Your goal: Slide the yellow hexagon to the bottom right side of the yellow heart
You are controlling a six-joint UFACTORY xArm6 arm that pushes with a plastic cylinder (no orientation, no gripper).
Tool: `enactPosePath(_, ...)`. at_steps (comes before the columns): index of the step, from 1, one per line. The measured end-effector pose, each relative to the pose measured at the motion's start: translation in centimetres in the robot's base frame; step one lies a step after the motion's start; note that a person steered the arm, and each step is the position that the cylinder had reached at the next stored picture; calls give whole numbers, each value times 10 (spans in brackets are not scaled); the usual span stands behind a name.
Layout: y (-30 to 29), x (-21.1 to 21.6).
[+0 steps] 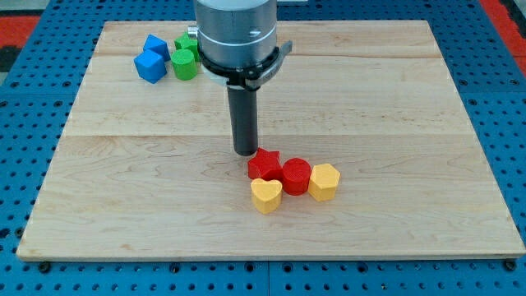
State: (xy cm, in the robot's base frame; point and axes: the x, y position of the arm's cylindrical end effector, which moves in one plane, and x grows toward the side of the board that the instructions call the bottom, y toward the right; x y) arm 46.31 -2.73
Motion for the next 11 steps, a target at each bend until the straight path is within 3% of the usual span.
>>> enactPosePath(1,6,-11)
enactPosePath(3,115,-13)
enactPosePath(4,135,10)
enactPosePath(6,130,70)
enactPosePath(8,64,78)
enactPosePath(9,98,108)
enactPosePath(11,48,131)
